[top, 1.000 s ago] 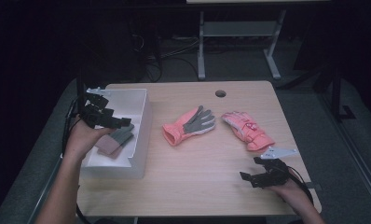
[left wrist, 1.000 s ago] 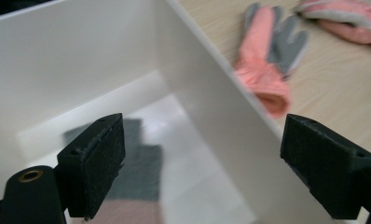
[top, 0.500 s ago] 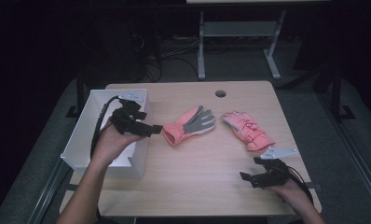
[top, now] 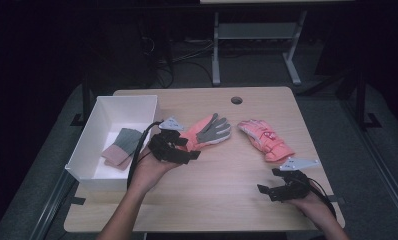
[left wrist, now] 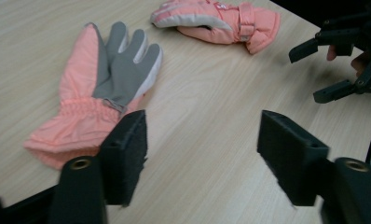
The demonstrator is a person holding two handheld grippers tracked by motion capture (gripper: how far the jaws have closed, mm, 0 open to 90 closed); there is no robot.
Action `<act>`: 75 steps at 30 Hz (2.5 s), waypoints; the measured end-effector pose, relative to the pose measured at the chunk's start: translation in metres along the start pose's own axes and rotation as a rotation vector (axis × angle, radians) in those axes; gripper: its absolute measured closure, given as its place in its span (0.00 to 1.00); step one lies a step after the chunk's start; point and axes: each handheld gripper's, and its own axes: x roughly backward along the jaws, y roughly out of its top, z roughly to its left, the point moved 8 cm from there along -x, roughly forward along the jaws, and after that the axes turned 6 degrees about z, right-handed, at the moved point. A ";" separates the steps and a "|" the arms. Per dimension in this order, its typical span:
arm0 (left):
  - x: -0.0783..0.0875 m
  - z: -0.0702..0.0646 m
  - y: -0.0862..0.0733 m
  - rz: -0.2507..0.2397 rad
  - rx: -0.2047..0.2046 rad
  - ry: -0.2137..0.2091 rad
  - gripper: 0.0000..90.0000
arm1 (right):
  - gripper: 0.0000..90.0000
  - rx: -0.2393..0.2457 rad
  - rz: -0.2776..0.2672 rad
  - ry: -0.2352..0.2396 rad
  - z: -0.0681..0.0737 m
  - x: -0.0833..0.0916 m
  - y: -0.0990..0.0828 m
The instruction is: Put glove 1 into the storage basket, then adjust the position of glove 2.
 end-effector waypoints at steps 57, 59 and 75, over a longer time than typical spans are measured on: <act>-0.135 0.092 0.025 0.103 0.061 0.130 1.00 | 0.15 0.029 0.020 0.041 0.009 -0.005 -0.002; -0.134 0.088 0.025 0.113 0.052 0.116 1.00 | 0.16 0.027 0.022 0.040 0.009 -0.004 -0.002; -0.122 0.038 0.004 0.168 -0.025 0.021 1.00 | 0.16 0.037 0.020 0.037 0.010 -0.004 -0.001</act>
